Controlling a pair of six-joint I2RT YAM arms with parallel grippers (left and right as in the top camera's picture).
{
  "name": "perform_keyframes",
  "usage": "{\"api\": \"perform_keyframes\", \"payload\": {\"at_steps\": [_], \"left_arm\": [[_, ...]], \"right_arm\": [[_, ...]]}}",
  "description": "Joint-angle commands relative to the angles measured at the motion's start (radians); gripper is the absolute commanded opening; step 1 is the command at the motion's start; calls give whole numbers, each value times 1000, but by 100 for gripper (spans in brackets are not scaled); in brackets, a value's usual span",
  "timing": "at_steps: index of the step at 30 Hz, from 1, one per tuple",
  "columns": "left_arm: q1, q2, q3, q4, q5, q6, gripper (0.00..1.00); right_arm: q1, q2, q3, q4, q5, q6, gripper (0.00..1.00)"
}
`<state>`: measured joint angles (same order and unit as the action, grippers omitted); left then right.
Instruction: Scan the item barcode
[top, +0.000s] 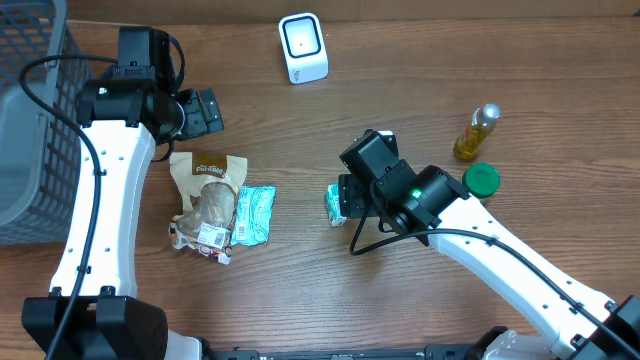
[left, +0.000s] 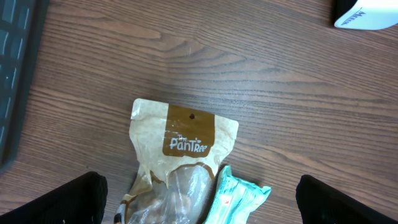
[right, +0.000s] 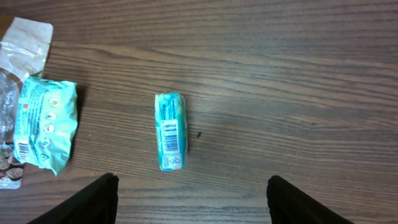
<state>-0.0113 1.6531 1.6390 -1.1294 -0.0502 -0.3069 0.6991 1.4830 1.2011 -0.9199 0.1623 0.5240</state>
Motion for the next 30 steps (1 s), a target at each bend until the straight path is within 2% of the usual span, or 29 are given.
{"api": "perform_keyframes", "payload": {"at_steps": [1, 30], "left_arm": [[2, -6, 13, 4, -9, 15, 100], [2, -6, 13, 3, -9, 15, 100]], "right_arm": [[-3, -2, 3, 0, 9, 3, 73], [-3, -2, 3, -2, 9, 3, 75]]}}
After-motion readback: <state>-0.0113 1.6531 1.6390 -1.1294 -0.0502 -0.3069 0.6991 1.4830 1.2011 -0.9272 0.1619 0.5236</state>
